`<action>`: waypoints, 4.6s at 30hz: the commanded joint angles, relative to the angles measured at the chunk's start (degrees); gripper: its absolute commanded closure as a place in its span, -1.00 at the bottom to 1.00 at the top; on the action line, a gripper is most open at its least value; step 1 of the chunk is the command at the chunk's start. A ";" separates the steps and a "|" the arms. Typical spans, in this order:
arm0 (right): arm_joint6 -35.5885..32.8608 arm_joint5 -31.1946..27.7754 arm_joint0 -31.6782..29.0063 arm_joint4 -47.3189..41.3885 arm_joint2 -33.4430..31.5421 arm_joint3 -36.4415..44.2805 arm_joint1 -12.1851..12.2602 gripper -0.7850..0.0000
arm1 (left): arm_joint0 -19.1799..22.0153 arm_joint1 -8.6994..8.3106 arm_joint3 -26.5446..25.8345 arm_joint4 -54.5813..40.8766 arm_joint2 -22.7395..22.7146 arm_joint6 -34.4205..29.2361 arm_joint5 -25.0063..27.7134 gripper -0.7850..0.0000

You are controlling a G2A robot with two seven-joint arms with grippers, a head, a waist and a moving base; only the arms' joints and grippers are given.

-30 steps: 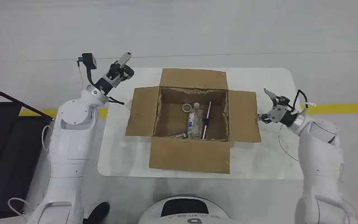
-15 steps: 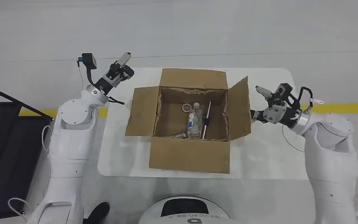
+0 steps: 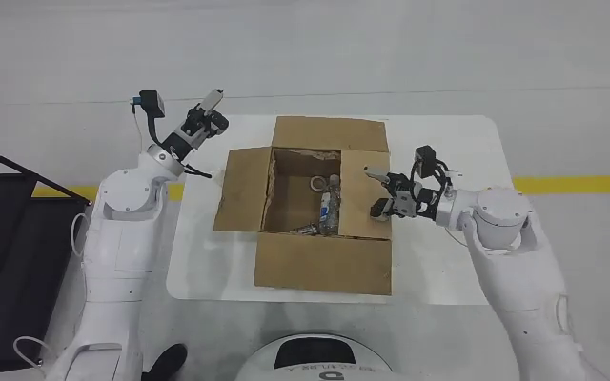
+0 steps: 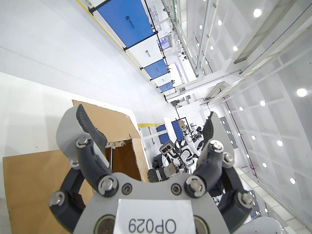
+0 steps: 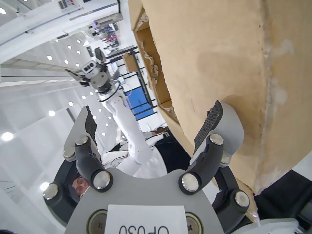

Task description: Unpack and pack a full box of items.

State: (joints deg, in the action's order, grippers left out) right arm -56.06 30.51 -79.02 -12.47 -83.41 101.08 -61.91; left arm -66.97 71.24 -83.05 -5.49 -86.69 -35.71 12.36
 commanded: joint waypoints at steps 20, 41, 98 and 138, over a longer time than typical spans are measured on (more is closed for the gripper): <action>-10.34 -3.43 0.73 -4.16 -4.27 -1.35 1.16 -1.00 | -1.91 -1.08 14.64 25.55 -2.25 22.10 -2.46 -1.00; -10.34 -3.43 0.73 -4.16 -4.27 -1.35 1.16 -1.00 | -4.11 -1.05 24.76 43.69 6.53 30.56 15.38 -1.00; -10.34 -3.43 0.73 -4.16 -4.27 -1.35 1.16 -1.00 | -2.86 0.06 7.78 41.21 16.10 16.66 12.43 -1.00; 8.77 -9.50 -0.47 -14.11 -6.85 -4.02 -0.19 -1.00 | -6.19 -1.53 0.36 42.37 14.61 13.19 15.87 -1.00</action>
State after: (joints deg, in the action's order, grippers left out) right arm -53.59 22.58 -79.62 -21.75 -89.30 98.40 -61.90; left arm -73.16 69.71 -82.68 36.92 -72.08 -22.51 28.23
